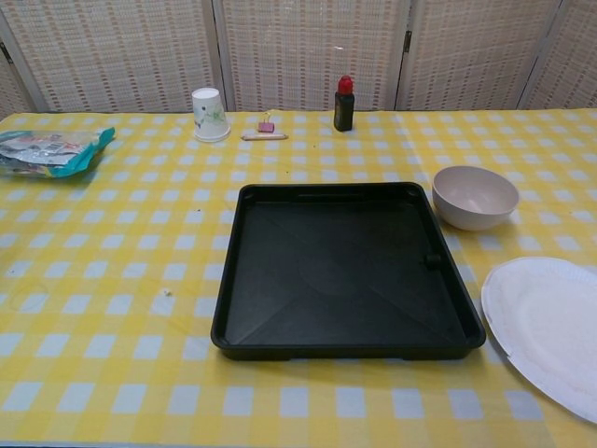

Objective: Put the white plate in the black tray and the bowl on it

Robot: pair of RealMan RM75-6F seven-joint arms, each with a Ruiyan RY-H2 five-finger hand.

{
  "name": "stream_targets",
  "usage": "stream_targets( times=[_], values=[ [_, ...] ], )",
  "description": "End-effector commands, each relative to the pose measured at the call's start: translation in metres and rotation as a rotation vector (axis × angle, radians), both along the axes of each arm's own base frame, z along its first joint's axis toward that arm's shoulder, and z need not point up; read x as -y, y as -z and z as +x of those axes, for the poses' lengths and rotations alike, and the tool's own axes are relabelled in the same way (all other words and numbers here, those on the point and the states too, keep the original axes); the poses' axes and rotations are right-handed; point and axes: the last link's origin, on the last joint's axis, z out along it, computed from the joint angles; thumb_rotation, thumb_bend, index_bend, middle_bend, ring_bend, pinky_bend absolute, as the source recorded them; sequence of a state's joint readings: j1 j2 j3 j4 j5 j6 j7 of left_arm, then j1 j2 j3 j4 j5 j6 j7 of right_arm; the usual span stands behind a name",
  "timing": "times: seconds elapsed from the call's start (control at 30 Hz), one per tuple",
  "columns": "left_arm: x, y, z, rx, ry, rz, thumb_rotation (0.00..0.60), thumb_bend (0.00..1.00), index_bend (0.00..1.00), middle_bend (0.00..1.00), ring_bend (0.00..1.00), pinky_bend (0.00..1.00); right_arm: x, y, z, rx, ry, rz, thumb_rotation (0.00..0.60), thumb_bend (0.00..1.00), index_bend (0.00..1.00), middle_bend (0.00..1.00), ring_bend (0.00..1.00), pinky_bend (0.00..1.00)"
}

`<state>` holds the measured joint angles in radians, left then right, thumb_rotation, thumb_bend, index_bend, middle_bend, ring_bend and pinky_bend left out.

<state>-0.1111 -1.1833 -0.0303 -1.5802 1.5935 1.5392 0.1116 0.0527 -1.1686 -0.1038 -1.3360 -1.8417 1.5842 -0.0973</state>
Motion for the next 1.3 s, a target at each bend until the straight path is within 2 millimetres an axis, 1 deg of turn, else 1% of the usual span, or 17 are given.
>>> stream_targets(
  times=[0.03, 0.17, 0.2, 0.23, 0.33, 0.53, 0.97, 1.07, 1.3],
  values=[
    [0.001, -0.001, 0.001, -0.001, 0.001, 0.005, 0.600, 0.25, 0.00, 0.00, 0.07, 0.06, -0.009, 0.008, -0.012, 0.015, -0.028, 0.059, 0.590, 0.34, 0.39, 0.00, 0.00, 0.00],
    [0.002, 0.000, 0.001, -0.003, 0.001, 0.007, 0.600, 0.25, 0.00, 0.00, 0.07, 0.06, -0.010, 0.013, -0.022, -0.001, -0.028, 0.093, 0.591, 0.34, 0.41, 0.00, 0.00, 0.00],
    [0.001, 0.001, 0.000, -0.008, -0.005, 0.003, 0.600, 0.25, 0.00, 0.00, 0.07, 0.06, -0.009, 0.020, -0.031, -0.040, -0.018, 0.122, 0.591, 0.34, 0.41, 0.00, 0.00, 0.00],
    [0.000, 0.002, -0.001, -0.011, -0.008, 0.001, 0.600, 0.25, 0.00, 0.00, 0.07, 0.06, -0.008, 0.023, -0.036, -0.048, -0.016, 0.130, 0.591, 0.34, 0.41, 0.00, 0.00, 0.00],
    [-0.001, 0.004, -0.002, -0.017, -0.014, -0.006, 0.600, 0.25, 0.00, 0.00, 0.07, 0.06, -0.006, 0.029, -0.046, -0.068, -0.008, 0.147, 0.597, 0.34, 0.42, 0.01, 0.00, 0.00],
    [-0.003, 0.006, -0.003, -0.021, -0.022, -0.018, 0.600, 0.25, 0.00, 0.00, 0.07, 0.06, 0.000, 0.038, -0.058, -0.094, 0.003, 0.177, 0.600, 0.34, 0.43, 0.02, 0.01, 0.00],
    [-0.005, 0.007, -0.005, -0.024, -0.026, -0.015, 0.600, 0.25, 0.00, 0.00, 0.07, 0.06, 0.015, 0.055, -0.064, -0.102, -0.008, 0.199, 0.600, 0.34, 0.46, 0.05, 0.03, 0.00],
    [-0.005, 0.006, -0.005, -0.022, -0.029, -0.009, 0.600, 0.25, 0.00, 0.00, 0.07, 0.06, 0.018, 0.060, -0.064, -0.099, -0.010, 0.205, 0.600, 0.36, 0.47, 0.06, 0.04, 0.00],
    [-0.005, 0.004, -0.005, -0.023, -0.031, 0.001, 0.600, 0.25, 0.00, 0.00, 0.07, 0.06, 0.025, 0.069, -0.061, -0.072, -0.010, 0.220, 0.600, 0.36, 0.47, 0.06, 0.04, 0.00]
  ],
)
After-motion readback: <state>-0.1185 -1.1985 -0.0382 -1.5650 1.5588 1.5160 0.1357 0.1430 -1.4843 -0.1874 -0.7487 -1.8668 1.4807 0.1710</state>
